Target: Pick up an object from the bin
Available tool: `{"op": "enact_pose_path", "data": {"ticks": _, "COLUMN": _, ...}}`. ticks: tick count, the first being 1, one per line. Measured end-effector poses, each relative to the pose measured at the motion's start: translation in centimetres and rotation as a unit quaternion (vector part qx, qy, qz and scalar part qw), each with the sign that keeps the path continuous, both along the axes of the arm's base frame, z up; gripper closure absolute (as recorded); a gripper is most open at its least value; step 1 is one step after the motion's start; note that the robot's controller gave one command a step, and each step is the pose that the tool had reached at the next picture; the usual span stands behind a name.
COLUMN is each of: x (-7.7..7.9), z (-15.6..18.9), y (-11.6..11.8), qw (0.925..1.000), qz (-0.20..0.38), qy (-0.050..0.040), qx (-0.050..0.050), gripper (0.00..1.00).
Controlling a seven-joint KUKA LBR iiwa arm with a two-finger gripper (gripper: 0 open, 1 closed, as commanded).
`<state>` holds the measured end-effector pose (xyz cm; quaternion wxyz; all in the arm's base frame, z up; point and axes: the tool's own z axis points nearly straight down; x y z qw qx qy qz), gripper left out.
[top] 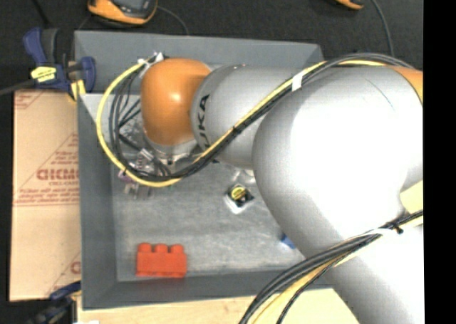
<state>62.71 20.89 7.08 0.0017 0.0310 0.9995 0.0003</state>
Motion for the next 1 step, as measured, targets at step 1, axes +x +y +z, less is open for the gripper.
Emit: {"op": "enact_pose_path", "data": {"ticks": 1, "x": 0.35, "z": 8.12, "y": 0.04, "qw": 1.0, "qz": -0.002, "qy": -0.0042, "qx": 0.002, "gripper": 1.0}}
